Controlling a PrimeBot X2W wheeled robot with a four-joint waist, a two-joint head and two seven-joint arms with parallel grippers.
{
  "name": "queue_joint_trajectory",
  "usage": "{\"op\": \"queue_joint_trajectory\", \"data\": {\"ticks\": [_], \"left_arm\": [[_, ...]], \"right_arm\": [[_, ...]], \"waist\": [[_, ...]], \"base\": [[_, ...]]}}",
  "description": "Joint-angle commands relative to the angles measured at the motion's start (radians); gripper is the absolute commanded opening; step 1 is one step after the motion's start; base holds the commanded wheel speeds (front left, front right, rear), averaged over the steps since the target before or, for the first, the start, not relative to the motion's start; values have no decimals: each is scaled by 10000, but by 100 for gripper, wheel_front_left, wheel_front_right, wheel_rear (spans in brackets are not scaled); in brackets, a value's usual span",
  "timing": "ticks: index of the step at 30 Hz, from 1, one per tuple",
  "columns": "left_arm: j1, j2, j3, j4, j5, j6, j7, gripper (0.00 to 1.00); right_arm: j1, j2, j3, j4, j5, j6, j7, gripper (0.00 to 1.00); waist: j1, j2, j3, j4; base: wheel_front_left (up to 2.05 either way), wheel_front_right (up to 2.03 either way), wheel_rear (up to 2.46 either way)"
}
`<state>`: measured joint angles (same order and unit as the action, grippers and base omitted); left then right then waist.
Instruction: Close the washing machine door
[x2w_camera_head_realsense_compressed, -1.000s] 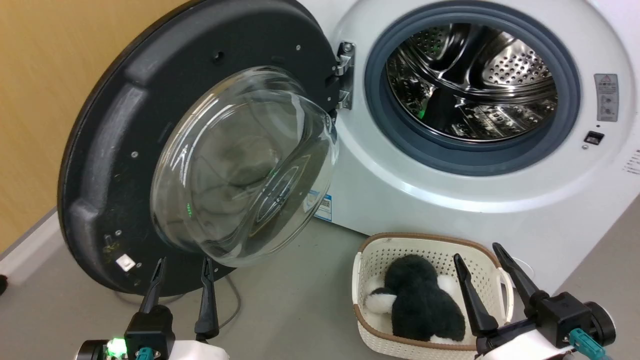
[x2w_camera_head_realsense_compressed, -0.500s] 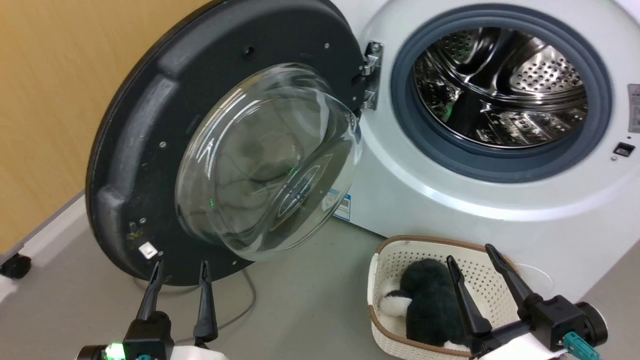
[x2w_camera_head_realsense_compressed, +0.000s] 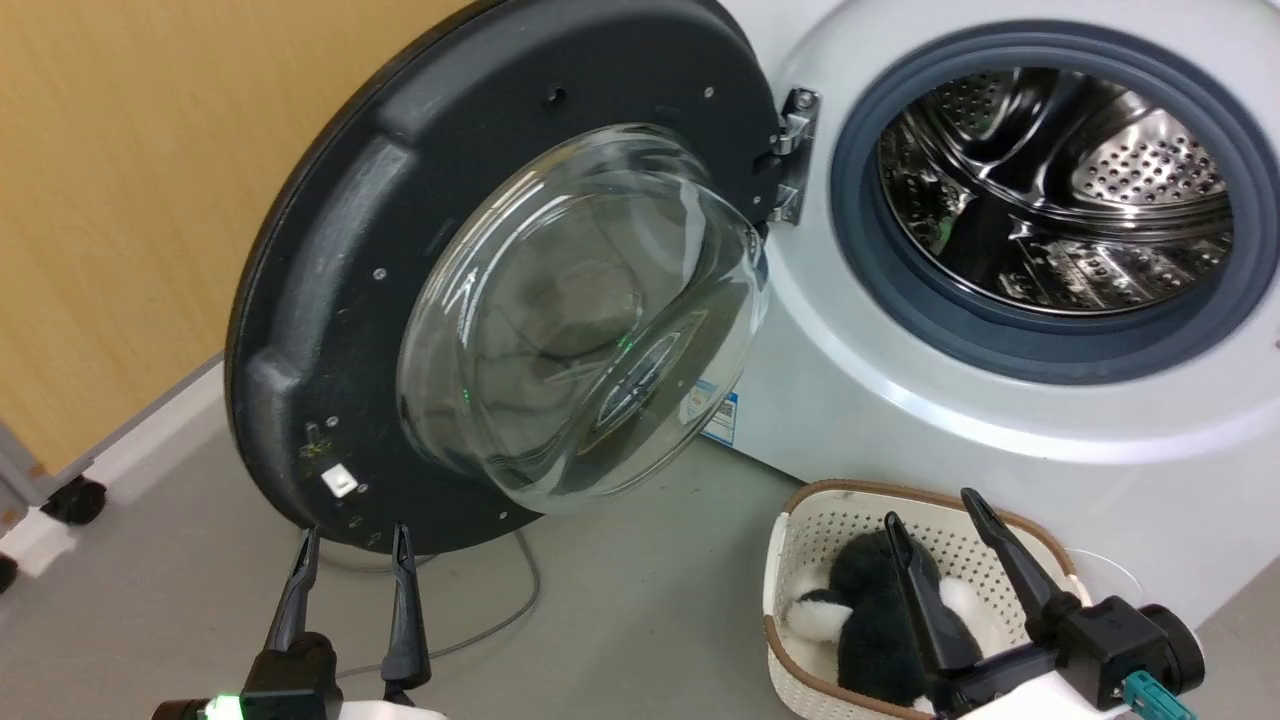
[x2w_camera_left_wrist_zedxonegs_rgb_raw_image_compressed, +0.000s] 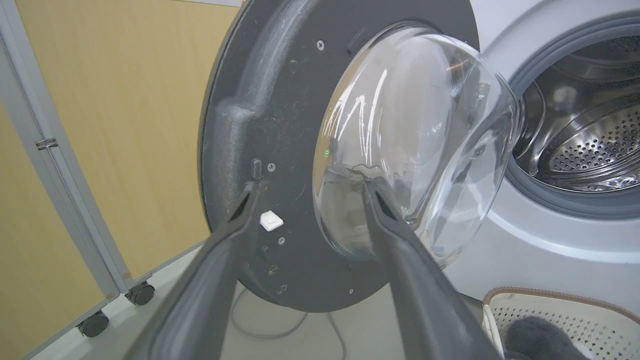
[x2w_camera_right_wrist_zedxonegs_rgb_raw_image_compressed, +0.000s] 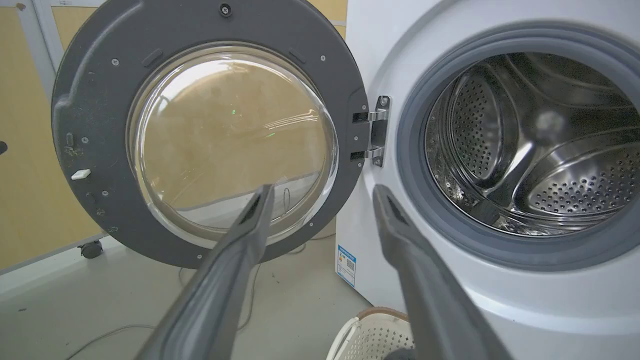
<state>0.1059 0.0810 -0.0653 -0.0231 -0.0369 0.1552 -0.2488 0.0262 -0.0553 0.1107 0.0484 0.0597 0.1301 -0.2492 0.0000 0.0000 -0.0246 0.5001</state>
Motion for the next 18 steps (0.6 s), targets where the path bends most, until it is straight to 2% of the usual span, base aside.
{"op": "queue_joint_trajectory", "data": {"ticks": [1, 8, 9, 10, 16, 18], "left_arm": [[157, 72, -10, -12, -20, 47, -117, 100], [140, 70, 25, -8, -36, 64, -130, 100], [129, 36, 31, -3, -276, -87, -130, 4], [103, 23, 55, -63, -368, -141, -130, 0], [-415, 262, 676, -770, -630, -268, -130, 0], [-1183, 816, 1425, -915, -1103, -590, -130, 0]], "right_arm": [[-125, 51, 37, 32, 36, 6, -113, 100], [-118, 51, 60, 24, 7, 6, -126, 100], [-101, 51, 50, 15, 9, 6, -126, 100], [-92, 51, 45, 14, 16, 6, -126, 100], [-29, 51, 11, -14, -2, 6, -126, 100], [62, 51, -69, -86, -54, 6, -126, 100]], "waist": [[0, 0, 0, 70], [0, 0, 4, 99], [0, 0, 1, 97], [0, 0, -1, 97], [0, 0, 4, 107], [0, 0, 57, 99]], "base": [[0, 0, 0], [0, 0, 0], [0, 0, 0], [0, 0, 0], [0, 0, 0], [0, 0, 0]]}}
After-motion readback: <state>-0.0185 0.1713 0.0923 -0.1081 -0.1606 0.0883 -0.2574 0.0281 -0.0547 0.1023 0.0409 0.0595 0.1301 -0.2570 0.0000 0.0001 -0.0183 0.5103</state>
